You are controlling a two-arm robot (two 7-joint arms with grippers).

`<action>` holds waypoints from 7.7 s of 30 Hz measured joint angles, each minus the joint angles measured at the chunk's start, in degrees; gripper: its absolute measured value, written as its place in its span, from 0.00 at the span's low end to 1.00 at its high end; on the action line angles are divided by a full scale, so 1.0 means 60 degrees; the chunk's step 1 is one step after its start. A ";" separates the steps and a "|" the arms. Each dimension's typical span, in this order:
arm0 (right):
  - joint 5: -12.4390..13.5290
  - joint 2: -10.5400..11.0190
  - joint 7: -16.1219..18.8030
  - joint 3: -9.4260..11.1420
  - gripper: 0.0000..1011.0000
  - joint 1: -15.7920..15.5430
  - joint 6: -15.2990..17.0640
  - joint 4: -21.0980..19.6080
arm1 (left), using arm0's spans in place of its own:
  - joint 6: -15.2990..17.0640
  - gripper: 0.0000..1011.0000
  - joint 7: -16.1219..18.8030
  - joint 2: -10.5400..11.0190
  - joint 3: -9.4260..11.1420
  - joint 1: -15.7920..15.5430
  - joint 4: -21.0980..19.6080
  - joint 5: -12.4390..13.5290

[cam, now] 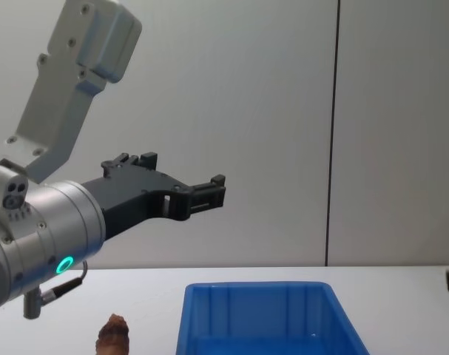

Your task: Pick up the two dolls from the table and place them into the box.

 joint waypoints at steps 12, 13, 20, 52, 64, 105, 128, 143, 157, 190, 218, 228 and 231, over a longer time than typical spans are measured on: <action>0.0091 0.0093 -0.0191 0.0081 0.99 -0.0111 0.0919 0.0279 | 0.0000 0.99 0.0000 0.0001 0.0000 0.0000 0.0000 0.0000; 0.0096 0.0095 -0.0198 0.0083 0.99 -0.0118 0.0945 0.0300 | 0.0000 0.99 0.0000 0.0000 0.0000 0.0000 0.0000 0.0000; 0.0140 0.0088 -0.0288 0.0094 0.99 -0.0176 0.1261 0.0515 | 0.0000 0.99 0.0000 0.0001 0.0000 0.0000 0.0000 0.0001; -0.0003 -0.0352 -0.0173 -0.0141 0.89 0.0177 0.1662 0.1489 | 0.0000 0.99 0.0000 0.0001 0.0000 0.0000 0.0000 0.0000; 0.0048 -0.0443 -0.0349 -0.0133 0.51 0.0232 0.1660 0.1561 | 0.0000 0.99 0.0000 0.0001 0.0000 0.0000 0.0000 0.0001; -0.0541 -0.0422 0.0646 -0.0067 0.37 0.0535 -0.0087 0.0320 | 0.0000 0.99 0.0000 0.0001 0.0000 0.0000 0.0000 0.0000; -0.0657 -0.1258 0.3341 -0.0791 0.37 0.1937 0.0266 0.1097 | 0.0000 0.99 0.0000 0.0001 0.0000 0.0000 0.0000 0.0000; -0.0996 -0.1708 0.3750 -0.1189 0.65 0.2463 0.0577 0.2097 | 0.0000 0.99 0.0000 0.0001 0.0000 0.0000 0.0000 0.0000; -0.0877 -0.1658 0.3547 -0.1191 0.99 0.2448 0.0363 0.2268 | 0.0000 0.99 0.0000 0.0001 0.0000 0.0000 0.0000 0.0000; -0.0018 -0.0444 0.2451 -0.0455 0.99 0.1317 0.0679 0.1642 | 0.0000 0.99 0.0000 0.0001 0.0000 0.0000 0.0000 0.0000; -0.0236 -0.0651 0.2732 -0.0662 0.88 0.1783 0.1023 0.3051 | 0.0000 0.99 0.0000 0.0001 0.0000 0.0000 0.0000 0.0000; -0.0224 -0.0716 0.2697 -0.0702 0.56 0.1888 0.1032 0.3326 | 0.0000 0.99 0.0000 0.0001 0.0000 0.0000 0.0000 0.0000; -0.0223 -0.0730 0.2685 -0.0714 0.47 0.1912 0.1006 0.3357 | 0.0000 0.99 0.0000 0.0001 0.0000 0.0000 0.0000 -0.0001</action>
